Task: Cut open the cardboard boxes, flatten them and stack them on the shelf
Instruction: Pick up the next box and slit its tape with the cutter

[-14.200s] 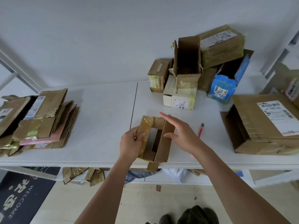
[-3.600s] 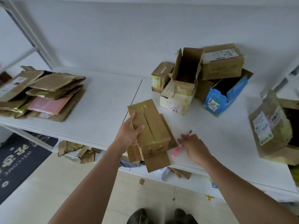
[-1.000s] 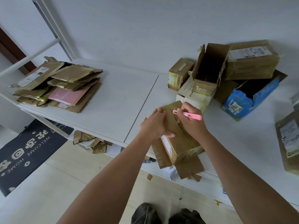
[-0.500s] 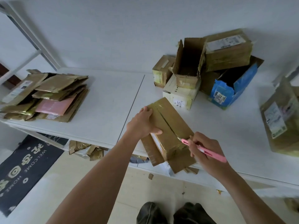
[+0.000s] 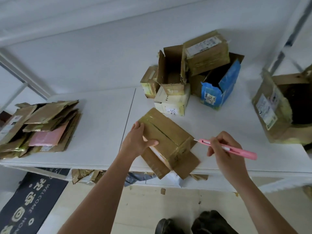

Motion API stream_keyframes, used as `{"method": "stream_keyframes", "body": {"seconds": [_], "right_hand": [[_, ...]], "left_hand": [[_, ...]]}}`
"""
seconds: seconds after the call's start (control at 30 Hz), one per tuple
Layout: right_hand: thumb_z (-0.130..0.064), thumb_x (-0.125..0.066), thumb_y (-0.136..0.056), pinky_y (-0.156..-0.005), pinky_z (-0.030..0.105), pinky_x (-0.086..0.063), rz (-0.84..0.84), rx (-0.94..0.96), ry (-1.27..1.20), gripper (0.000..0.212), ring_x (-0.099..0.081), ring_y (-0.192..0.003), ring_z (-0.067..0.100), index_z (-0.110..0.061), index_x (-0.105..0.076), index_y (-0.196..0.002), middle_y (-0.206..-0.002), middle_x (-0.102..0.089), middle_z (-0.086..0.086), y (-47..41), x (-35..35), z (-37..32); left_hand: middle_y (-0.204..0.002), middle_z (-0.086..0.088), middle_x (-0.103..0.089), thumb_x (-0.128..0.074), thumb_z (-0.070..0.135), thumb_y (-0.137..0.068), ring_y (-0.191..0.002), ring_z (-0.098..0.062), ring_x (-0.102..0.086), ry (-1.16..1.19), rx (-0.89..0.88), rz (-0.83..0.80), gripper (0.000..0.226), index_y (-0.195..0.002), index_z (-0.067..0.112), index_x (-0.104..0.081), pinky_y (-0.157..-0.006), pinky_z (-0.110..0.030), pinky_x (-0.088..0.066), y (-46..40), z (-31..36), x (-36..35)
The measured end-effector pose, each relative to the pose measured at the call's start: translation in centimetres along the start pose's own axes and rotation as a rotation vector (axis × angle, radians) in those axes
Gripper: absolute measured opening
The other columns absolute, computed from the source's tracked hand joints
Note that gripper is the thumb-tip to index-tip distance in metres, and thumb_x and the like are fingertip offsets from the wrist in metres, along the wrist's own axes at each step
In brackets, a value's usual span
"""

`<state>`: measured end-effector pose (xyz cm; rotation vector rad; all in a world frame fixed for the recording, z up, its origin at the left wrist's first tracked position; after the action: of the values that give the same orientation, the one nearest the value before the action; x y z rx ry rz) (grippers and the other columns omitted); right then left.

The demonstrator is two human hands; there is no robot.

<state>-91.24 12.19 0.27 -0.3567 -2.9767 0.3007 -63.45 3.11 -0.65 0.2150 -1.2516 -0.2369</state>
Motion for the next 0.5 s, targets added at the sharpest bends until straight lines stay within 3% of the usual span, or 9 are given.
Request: {"method": "stream_keyframes", "body": {"seconds": [0.1,0.2,0.27,0.37,0.5], "right_hand": [[-0.006,-0.058,-0.096,-0.065,0.015,-0.050,0.159,-0.055,-0.026,0.021,-0.066,-0.062,0.012,-0.003,-0.053,-0.076,-0.062,-0.065,0.006,0.0,1.8,1.1],[-0.008,-0.058,-0.096,-0.067,0.020,-0.054,0.273,-0.039,-0.067,0.009,-0.069,-0.068,0.013,-0.005,-0.055,-0.088,-0.071,-0.067,0.008,0.0,2.8,1.6],[-0.010,-0.058,-0.097,-0.067,0.021,-0.056,0.295,-0.018,-0.070,0.004,-0.069,-0.070,0.012,-0.008,-0.058,-0.093,-0.078,-0.068,0.008,0.0,3.3,1.8],[-0.013,-0.059,-0.096,-0.068,0.023,-0.058,0.313,-0.021,-0.081,0.005,-0.070,-0.073,0.011,-0.011,-0.062,-0.094,-0.081,-0.071,0.000,-0.1,4.2,2.3],[-0.026,-0.060,-0.096,-0.075,0.035,-0.059,0.363,-0.069,-0.141,0.008,-0.072,-0.077,0.018,-0.025,-0.063,-0.089,-0.081,-0.072,0.000,0.0,5.5,3.2]], "left_hand": [[-0.162,-0.015,-0.016,-0.050,0.070,-0.084,-0.149,-0.029,-0.018,-0.121,0.029,0.026,0.099,-0.155,0.009,-0.017,-0.117,-0.041,-0.027,0.7,1.6,-1.0],[-0.147,-0.023,-0.034,-0.022,0.079,-0.082,-0.136,-0.038,-0.034,-0.408,0.001,0.072,0.094,-0.156,0.022,-0.013,-0.110,-0.045,-0.036,1.8,4.9,-2.6],[-0.137,-0.019,-0.042,-0.013,0.080,-0.081,-0.126,-0.035,-0.043,-0.539,-0.066,0.141,0.094,-0.154,0.023,-0.023,-0.105,-0.044,-0.039,2.2,7.5,-3.1],[-0.131,-0.010,-0.043,-0.025,0.082,-0.079,-0.125,-0.028,-0.043,-0.531,-0.226,0.247,0.093,-0.137,0.012,-0.046,-0.107,-0.040,-0.038,1.6,10.6,-2.7],[-0.143,-0.008,-0.034,-0.058,0.077,-0.071,-0.140,-0.029,-0.031,-0.152,-0.364,0.076,0.093,-0.131,0.007,-0.040,-0.114,-0.044,-0.036,-0.4,11.7,-3.6]]}}
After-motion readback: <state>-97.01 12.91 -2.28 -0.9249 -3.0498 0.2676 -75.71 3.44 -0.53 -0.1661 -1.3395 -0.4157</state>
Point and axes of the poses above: each hand's wrist, its own y-axis away from the middle knuckle, its own x-axis out of the back of the hand, z = x × y, the point moved 8 cm from there along -y, towards the middle knuckle
